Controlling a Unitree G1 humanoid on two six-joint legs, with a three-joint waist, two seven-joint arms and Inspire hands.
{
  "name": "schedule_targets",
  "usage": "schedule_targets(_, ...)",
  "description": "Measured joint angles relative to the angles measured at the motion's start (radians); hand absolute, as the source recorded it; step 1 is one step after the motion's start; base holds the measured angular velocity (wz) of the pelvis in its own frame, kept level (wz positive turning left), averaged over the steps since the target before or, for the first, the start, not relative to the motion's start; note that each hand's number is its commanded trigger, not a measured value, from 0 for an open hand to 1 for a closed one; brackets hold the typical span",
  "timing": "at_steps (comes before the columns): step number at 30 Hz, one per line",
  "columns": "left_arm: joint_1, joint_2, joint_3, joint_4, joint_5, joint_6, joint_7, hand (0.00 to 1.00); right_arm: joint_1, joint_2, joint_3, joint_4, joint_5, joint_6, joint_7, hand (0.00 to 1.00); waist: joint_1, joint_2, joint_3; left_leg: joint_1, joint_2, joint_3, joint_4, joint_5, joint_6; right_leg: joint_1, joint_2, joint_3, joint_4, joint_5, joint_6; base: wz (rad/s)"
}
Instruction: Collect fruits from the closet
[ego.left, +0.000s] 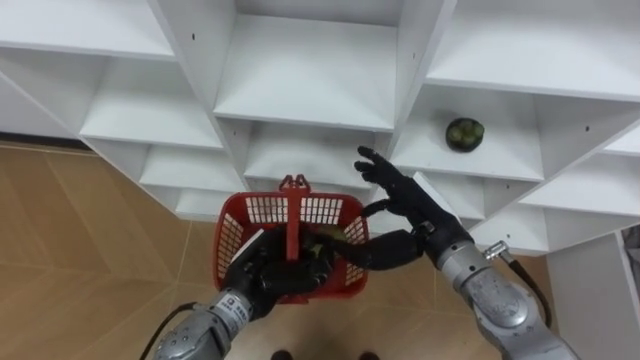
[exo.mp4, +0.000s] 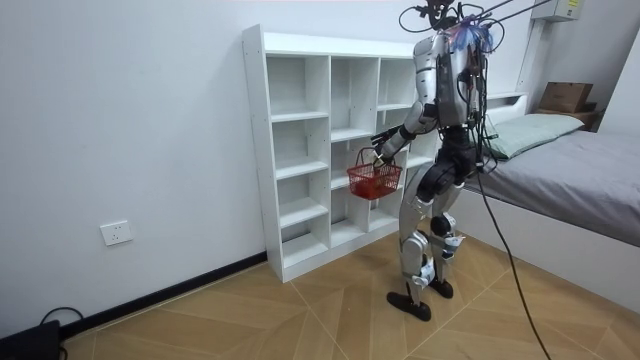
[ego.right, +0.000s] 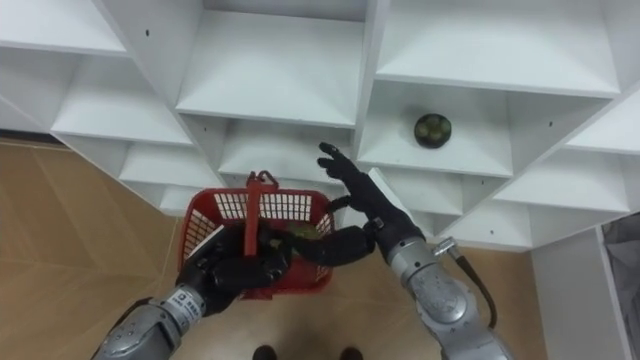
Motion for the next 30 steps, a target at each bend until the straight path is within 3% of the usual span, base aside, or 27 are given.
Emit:
schedule_targets(20, 0.0, 0.0, 0.001, 0.0, 0.002, 0.0, -0.001, 1.0, 0.0, 0.0, 0.0, 0.001, 0.0, 0.0, -0.003, 0.0, 0.003, 0.001, -0.0003, 0.0, 0.001, 0.003, 0.007, 0.0, 0.0, 0.0, 0.0, 0.002, 0.006, 0.0, -0.001, 0.0)
schedule_targets(30, 0.002, 0.003, 0.008, 0.0, 0.013, 0.0, -0.001, 1.0, 0.027, 0.005, 0.0, 0.029, 0.002, -0.014, -0.065, 0.0, 0.004, 0.001, -0.0003, 0.021, 0.002, 0.005, -0.009, 0.0, 0.0, 0.018, 0.004, 0.002, -0.015, 0.002, -0.001, -0.01)
